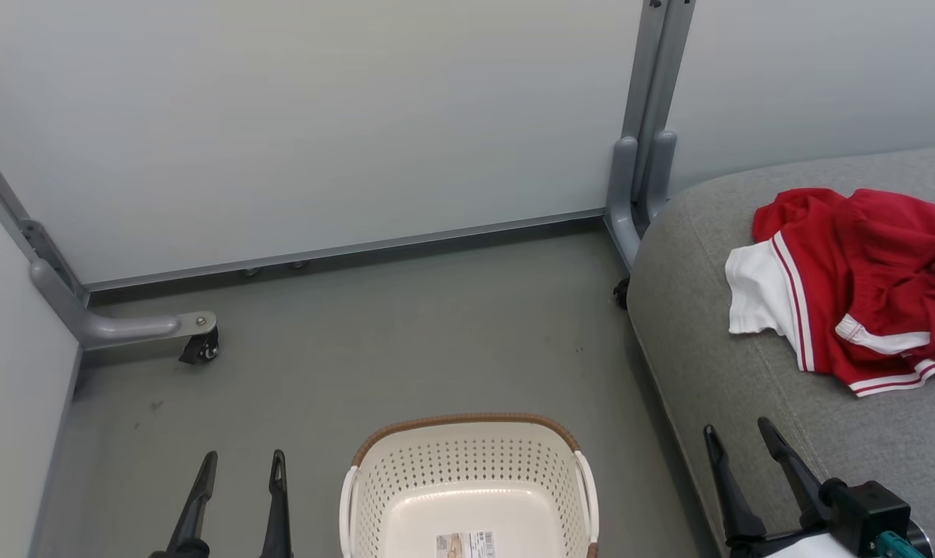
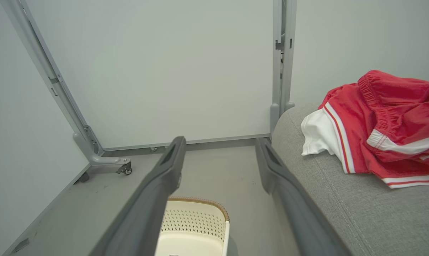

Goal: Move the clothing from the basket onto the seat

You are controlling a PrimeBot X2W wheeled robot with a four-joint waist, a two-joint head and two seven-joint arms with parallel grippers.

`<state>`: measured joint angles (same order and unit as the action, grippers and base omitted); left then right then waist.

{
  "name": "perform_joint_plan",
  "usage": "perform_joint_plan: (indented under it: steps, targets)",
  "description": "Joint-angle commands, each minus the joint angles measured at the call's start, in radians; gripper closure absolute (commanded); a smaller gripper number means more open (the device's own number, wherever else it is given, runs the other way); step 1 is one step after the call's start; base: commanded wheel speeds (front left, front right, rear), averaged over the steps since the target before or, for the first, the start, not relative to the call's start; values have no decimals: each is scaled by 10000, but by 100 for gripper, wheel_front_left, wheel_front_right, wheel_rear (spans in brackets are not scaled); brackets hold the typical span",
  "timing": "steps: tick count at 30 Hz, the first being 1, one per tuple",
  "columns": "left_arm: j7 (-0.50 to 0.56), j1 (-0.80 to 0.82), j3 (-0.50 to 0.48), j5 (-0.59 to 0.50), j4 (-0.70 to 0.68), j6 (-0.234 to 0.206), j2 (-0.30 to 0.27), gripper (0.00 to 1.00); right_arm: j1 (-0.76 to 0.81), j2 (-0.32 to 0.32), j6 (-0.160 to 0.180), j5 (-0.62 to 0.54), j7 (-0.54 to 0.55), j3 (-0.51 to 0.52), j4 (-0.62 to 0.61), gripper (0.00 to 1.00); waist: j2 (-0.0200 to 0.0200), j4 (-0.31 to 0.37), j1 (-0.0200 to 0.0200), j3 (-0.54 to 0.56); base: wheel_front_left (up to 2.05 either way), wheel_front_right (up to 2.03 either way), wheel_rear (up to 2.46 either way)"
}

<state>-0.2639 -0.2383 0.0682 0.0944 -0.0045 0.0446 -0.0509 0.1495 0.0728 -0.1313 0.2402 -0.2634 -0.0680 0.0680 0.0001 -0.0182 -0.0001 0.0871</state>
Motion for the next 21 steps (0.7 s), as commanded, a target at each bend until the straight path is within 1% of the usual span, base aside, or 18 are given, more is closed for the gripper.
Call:
perform_joint_plan:
  steps: [1,12,13,17,21]
  targets:
    - [-6,-149,0,-36,16,-14,3,0,117,-3,11,-49,-18,44,-49,0,-1,16,1,-13,0,0,0]
    - [-6,-95,120,-149,190,-61,1,0,118,-13,11,9,-18,121,-28,0,-1,57,1,-11,0,0,0]
    - [0,-14,125,-38,207,-48,4,100,7,-16,0,7,2,100,14,100,-1,57,1,-11,0,0,0]
    - [4,-16,169,19,577,-49,13,100,71,-60,0,23,9,64,377,100,-1,59,1,-13,0,0,0]
    - [133,117,137,846,624,-25,-26,100,-38,-50,0,750,164,110,446,100,-1,63,1,-39,0,0,0]
